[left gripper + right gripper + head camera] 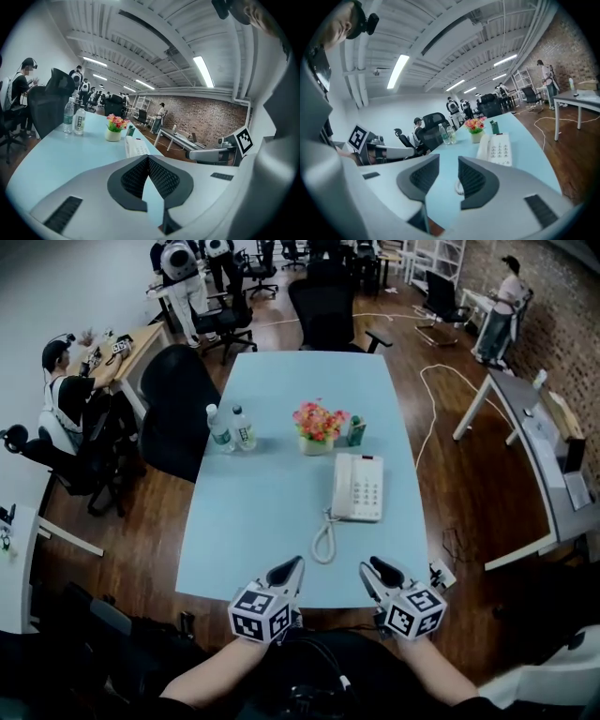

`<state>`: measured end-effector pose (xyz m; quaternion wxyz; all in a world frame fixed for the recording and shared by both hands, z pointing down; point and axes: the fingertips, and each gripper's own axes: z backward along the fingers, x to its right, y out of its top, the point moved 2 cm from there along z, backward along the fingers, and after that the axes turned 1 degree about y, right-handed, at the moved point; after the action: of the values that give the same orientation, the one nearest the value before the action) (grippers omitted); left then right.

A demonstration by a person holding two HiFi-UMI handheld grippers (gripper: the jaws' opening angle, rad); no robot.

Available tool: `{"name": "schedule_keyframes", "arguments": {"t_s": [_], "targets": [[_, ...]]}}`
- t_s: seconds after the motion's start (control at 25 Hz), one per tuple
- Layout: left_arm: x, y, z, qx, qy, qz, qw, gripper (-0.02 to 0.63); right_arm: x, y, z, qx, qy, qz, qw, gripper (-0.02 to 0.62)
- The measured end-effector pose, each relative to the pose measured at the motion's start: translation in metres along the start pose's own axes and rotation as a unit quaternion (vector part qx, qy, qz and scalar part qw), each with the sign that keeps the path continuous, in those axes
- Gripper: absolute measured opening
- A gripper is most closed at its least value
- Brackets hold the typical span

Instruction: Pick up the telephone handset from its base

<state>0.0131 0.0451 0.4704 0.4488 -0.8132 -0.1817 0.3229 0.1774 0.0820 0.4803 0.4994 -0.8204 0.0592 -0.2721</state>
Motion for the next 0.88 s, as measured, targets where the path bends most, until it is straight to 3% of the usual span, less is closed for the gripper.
{"name": "schedule_keyframes", "arguments": {"t_s": [0.16,0.52,0.64,0.88], "targets": [[-0.039,0.012,-0.009,-0.009,-0.013,0.0,0.9999,-0.006,0.015,0.009,-0.035,-0.011,-0.048,-0.004,0.999,0.218],[-0.101,0.02,-0.021,-0.022,-0.013,0.017,0.9995,-0.006,0.057,0.035,-0.111,-0.037,-0.12,0.018,0.992,0.236],[-0.114,0.021,-0.026,-0.018,-0.002,0.027,0.9995,-0.006,0.085,0.041,-0.147,-0.056,-0.134,0.02,0.989,0.298],[-0.133,0.014,-0.025,-0.003,0.039,0.077,0.9963,-0.006,0.145,0.055,-0.215,-0.073,-0.183,-0.006,0.98,0.304]]}}
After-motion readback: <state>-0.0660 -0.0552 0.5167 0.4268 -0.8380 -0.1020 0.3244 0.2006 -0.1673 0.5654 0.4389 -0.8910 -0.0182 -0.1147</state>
